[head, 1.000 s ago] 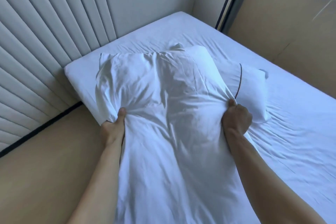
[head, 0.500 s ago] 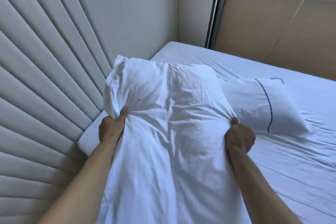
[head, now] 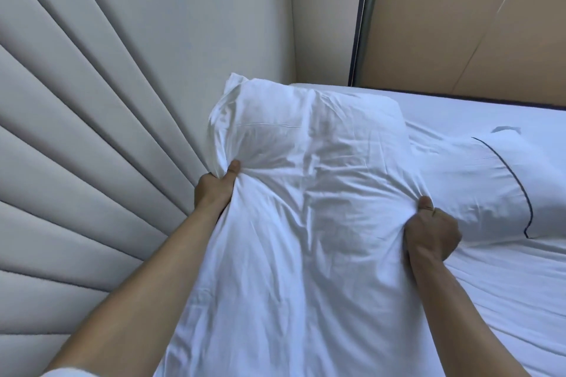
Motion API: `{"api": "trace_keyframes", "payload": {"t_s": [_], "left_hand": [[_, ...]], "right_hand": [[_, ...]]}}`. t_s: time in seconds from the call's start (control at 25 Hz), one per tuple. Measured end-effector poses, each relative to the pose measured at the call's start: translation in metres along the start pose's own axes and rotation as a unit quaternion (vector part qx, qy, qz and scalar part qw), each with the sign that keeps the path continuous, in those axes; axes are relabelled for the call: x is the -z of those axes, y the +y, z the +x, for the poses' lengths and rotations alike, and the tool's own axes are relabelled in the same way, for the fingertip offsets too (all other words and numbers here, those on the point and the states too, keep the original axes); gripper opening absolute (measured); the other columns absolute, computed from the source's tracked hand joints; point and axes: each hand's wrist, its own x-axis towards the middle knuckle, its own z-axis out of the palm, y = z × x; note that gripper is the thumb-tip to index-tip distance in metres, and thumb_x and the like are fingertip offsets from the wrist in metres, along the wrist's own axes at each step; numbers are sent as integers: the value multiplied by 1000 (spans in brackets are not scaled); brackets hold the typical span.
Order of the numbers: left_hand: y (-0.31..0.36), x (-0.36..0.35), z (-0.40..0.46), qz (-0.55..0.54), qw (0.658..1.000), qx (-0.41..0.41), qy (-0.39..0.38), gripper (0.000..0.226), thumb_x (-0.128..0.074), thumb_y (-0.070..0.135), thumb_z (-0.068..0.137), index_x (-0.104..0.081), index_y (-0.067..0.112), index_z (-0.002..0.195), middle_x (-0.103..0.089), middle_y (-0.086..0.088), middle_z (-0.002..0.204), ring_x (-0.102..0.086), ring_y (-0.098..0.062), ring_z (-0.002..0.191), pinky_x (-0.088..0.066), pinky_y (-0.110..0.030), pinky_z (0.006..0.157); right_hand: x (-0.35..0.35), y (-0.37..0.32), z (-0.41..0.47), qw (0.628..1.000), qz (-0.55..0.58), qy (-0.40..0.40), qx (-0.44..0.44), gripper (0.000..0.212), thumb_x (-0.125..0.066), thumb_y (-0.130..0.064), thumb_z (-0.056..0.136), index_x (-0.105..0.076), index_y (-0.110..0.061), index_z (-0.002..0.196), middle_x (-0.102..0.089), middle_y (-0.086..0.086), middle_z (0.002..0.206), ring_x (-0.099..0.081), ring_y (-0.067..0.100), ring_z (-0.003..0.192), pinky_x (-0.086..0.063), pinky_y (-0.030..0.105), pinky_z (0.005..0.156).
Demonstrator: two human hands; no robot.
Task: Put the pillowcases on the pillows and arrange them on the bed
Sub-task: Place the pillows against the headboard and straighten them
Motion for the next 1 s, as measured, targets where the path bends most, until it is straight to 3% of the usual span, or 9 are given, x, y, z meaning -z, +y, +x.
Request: {"api": "trace_keyframes", "payload": {"t_s": [0.16, 0.32, 0.44, 0.56, 0.68, 0.76, 0.84, 0.92, 1.0], "left_hand": [[40, 6, 125, 28, 996, -53, -71, 78, -59, 72, 86, -64, 2, 119, -66, -12, 116, -62, -35, 112, -48, -34, 88], [93, 9, 239, 76, 990, -110, -52, 80, -56, 70, 89, -61, -1, 126, -65, -16, 128, -61, -38, 118, -48, -39, 96], [99, -18, 285, 195, 969, -153, 4, 82, -44, 63, 97, -41, -5, 143, -52, -26, 142, -53, -44, 128, -43, -46, 102], [56, -59, 264, 332, 887, -320, 10, 92, -35, 67, 97, -12, 3, 159, -18, -28, 162, -20, -42, 150, -16, -56, 120], [-1, -94, 225, 443, 788, -413, -110, 92, -23, 78, 91, 4, 26, 162, 12, -17, 168, 15, -38, 154, 6, -63, 119], [-27, -109, 204, 489, 761, -384, -184, 96, -22, 84, 86, 10, 30, 160, 18, -16, 167, 23, -41, 151, 8, -68, 116], [-46, -116, 198, 500, 792, -282, -210, 105, -29, 86, 84, 6, 25, 161, 13, -19, 167, 18, -42, 152, -1, -69, 116], [-62, -114, 199, 473, 834, -200, -203, 107, -38, 85, 83, -6, 18, 160, -3, -20, 166, 1, -40, 153, -18, -67, 115], [-75, -111, 198, 442, 859, -167, -197, 106, -41, 85, 81, -16, 14, 155, -23, -18, 158, -23, -37, 145, -35, -57, 109]], "right_hand": [[-74, -48, -5, 996, 27, 75, -40, 53, -47, -41, 104, -61, 0, 74, -66, 28, 88, -61, 44, 94, -43, 43, 80], [-147, -108, 7, 995, 28, 79, -47, 53, -45, -39, 106, -67, 3, 83, -66, 30, 93, -60, 45, 100, -40, 43, 81], [-216, -126, 27, 994, 24, -94, -53, 53, -37, -44, 107, -68, -3, 123, -63, 23, 130, -57, 37, 123, -42, 39, 105], [-263, -103, 24, 961, 13, -276, -22, 56, -39, -52, 106, -48, -18, 150, -45, 4, 156, -44, 18, 139, -27, 36, 122], [-293, -63, -12, 904, -168, -380, 98, 49, -35, -44, 108, -46, -21, 150, -40, 6, 157, -32, 27, 149, -24, 38, 121], [-304, -37, -34, 859, -252, -417, 154, 43, -40, -47, 106, -46, -33, 146, -34, 4, 155, -23, 34, 149, -26, 52, 118], [-305, -17, -43, 856, -262, -414, 163, 47, -49, -45, 103, -43, -32, 148, -26, 3, 162, -16, 29, 152, -22, 48, 120], [-296, -13, -39, 902, -186, -363, 143, 47, -55, -37, 102, -48, -25, 146, -30, 2, 162, -23, 22, 152, -22, 33, 119], [-285, -6, -28, 936, -172, -273, 143, 50, -58, -33, 101, -48, -18, 147, -35, 4, 161, -27, 21, 151, -20, 30, 119]]}}
